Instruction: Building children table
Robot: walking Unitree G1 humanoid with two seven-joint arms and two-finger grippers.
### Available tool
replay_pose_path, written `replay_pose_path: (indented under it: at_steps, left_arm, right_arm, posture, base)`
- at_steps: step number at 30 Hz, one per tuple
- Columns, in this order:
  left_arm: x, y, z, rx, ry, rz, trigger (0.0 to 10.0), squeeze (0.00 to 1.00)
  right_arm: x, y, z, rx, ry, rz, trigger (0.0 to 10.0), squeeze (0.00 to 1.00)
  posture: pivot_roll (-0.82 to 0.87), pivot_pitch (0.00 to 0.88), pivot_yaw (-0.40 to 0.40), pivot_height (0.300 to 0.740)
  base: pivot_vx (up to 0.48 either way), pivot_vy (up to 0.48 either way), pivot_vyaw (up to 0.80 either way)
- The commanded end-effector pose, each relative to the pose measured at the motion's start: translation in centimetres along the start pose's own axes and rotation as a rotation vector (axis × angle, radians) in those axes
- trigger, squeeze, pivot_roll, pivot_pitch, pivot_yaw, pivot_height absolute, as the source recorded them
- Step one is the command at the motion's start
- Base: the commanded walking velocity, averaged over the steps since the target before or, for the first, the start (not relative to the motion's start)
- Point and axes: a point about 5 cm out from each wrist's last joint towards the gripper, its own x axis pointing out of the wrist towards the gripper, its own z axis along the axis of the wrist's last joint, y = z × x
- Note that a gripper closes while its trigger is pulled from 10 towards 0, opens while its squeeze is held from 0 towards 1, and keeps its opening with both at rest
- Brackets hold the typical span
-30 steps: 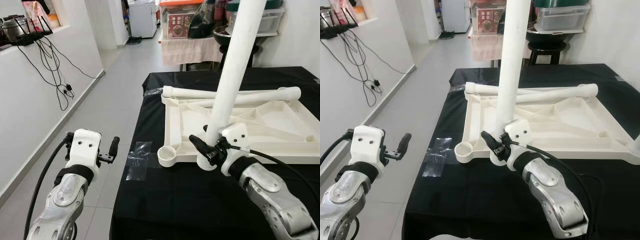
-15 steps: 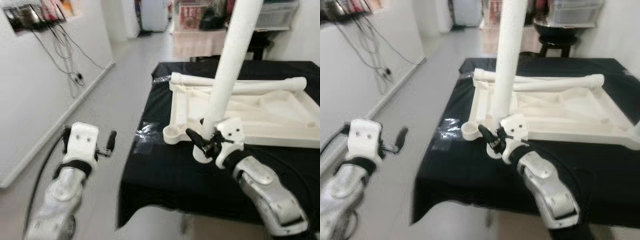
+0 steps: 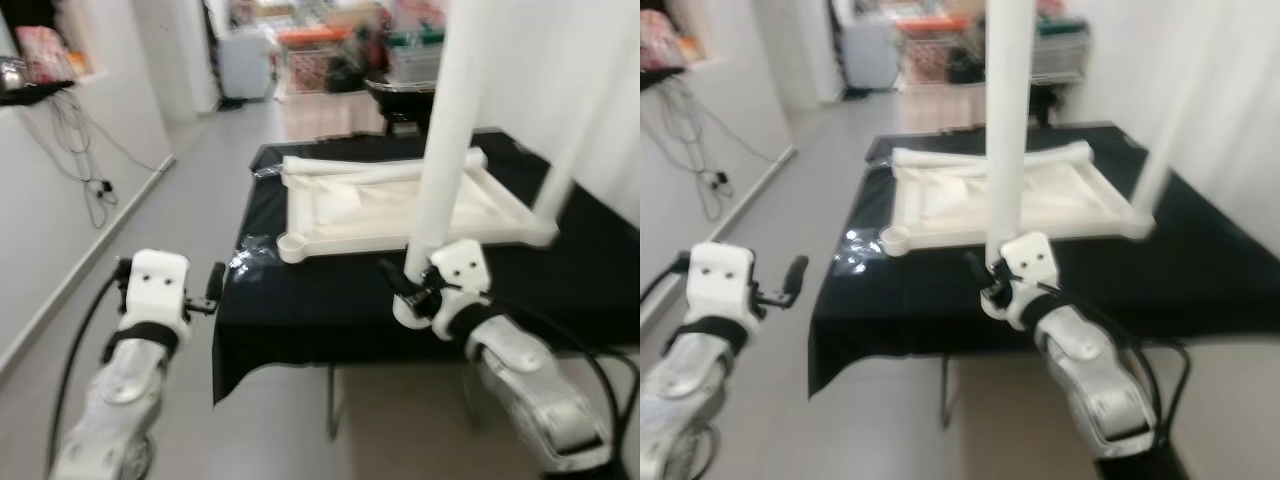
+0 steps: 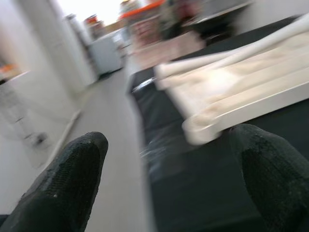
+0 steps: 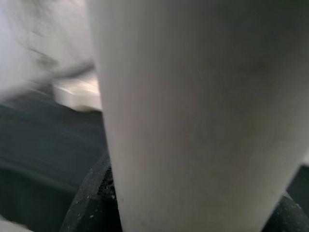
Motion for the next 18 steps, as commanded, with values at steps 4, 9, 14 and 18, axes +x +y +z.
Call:
replay_pose_path:
  at_steps: [4,9,14,18]
  left_arm:
    - [-0.7,1.7,-0.5,0.031,0.027,0.089,10.0,0.0]
    - [-2.0,1.7,-1.5,0.013,0.074,0.1,10.0,0.0]
    - [-3.1,1.0,-2.1,-0.009,0.102,0.073,10.0,0.0]
    - [-4.2,0.5,-2.7,-0.021,0.115,0.056,10.0,0.0]
  right_arm:
    - [0.1,-0.1,-0.3,-0.027,0.02,-0.063,10.0,0.0]
    - [-0.4,0.7,-1.1,-0.011,0.042,-0.075,10.0,0.0]
    - [-0.7,1.0,-1.6,-0.012,0.05,-0.089,10.0,0.0]
    - [-0.9,1.1,-1.6,-0.023,0.038,-0.106,10.0,0.0]
  posture:
    - [-0.08,0.0,0.036,0.74]
    - [-0.08,0.0,0.037,0.74]
    - [-0.08,0.0,0.035,0.74]
    - [-0.07,0.0,0.032,0.74]
  base:
    - [0.0,0.0,-0.8]
    - [0.0,0.0,-0.8]
    - [0.0,0.0,-0.8]
    - [0.0,0.0,-0.73]
